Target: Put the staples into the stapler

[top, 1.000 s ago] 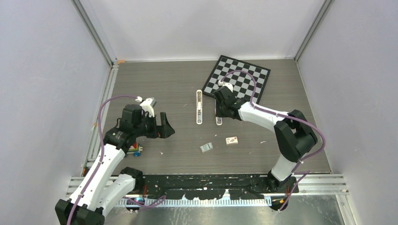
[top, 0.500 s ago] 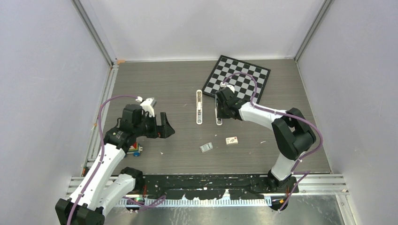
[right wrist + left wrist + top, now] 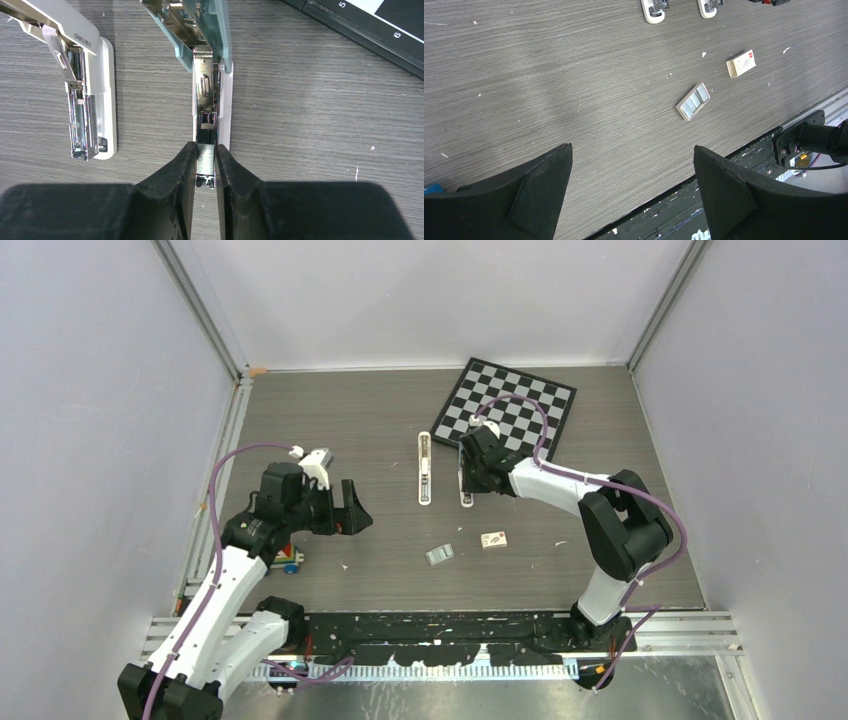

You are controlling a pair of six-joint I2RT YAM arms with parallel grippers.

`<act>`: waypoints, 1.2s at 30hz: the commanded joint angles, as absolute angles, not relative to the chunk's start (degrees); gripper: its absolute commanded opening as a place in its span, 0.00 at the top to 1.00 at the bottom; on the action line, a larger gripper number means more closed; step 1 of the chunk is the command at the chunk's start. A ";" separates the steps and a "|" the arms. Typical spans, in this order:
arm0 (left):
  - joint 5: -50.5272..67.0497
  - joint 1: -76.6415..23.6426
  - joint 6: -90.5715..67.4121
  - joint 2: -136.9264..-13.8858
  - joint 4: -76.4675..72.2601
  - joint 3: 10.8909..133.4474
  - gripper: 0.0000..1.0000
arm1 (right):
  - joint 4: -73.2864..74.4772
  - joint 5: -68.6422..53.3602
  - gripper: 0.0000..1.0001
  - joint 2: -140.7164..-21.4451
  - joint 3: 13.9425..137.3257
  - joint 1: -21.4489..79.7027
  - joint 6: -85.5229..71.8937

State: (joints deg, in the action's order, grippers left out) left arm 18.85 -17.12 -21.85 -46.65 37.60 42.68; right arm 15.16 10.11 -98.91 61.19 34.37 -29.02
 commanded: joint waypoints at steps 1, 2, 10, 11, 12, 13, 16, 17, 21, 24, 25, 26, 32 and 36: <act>19.67 -17.23 -21.01 -46.50 37.03 42.63 0.08 | 16.21 9.55 0.73 -99.50 63.18 34.13 -28.92; 19.66 -17.23 -20.99 -46.43 37.02 42.63 0.08 | 16.63 9.58 0.72 -99.45 63.46 34.16 -28.92; 19.68 -17.23 -21.01 -46.23 37.03 42.63 0.08 | 18.06 9.55 0.65 -98.07 64.82 34.13 -29.09; 19.69 -17.23 -20.99 -46.23 37.03 42.63 0.08 | 18.33 9.62 0.65 -97.88 65.11 34.18 -29.01; 19.64 -17.23 -21.00 -46.24 37.08 42.63 0.08 | 18.43 9.78 0.65 -97.65 65.45 34.19 -28.82; 19.67 -17.23 -20.94 -46.23 37.01 42.63 0.08 | 18.52 9.96 0.65 -97.45 65.74 34.08 -28.56; 19.69 -17.23 -20.84 -46.16 37.02 42.70 0.08 | 18.89 10.24 0.61 -96.83 67.04 33.50 -27.41; 19.73 -17.23 -20.83 -46.15 37.00 42.64 0.08 | 18.94 10.56 0.58 -96.65 67.39 33.09 -27.39; 17.21 -17.25 -21.18 -46.43 37.40 42.85 0.08 | 20.20 9.11 0.51 -96.10 68.63 30.46 -29.55; 15.43 -17.23 -21.38 -47.78 37.51 44.59 0.10 | 19.40 8.19 0.50 -94.87 67.75 30.12 -30.51; 15.45 -17.23 -22.29 -48.78 36.45 45.23 0.11 | 18.97 7.79 0.50 -94.62 67.36 30.08 -30.74; 15.65 -17.23 -23.46 -49.98 35.01 45.83 0.12 | 18.65 7.37 0.48 -94.42 67.11 30.05 -30.88; 22.45 -17.40 -28.34 -62.39 28.10 55.55 0.21 | 19.84 4.56 0.35 -94.03 66.93 28.33 -30.46; 21.64 -18.78 -29.94 -71.17 23.69 63.18 0.24 | 18.04 1.51 0.31 -93.39 64.63 27.36 -30.95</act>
State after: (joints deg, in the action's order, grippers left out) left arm 19.77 -17.52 -27.16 -65.87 32.34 55.86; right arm 19.66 4.54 -96.95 66.28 28.53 -30.20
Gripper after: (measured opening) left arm 0.771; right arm 0.677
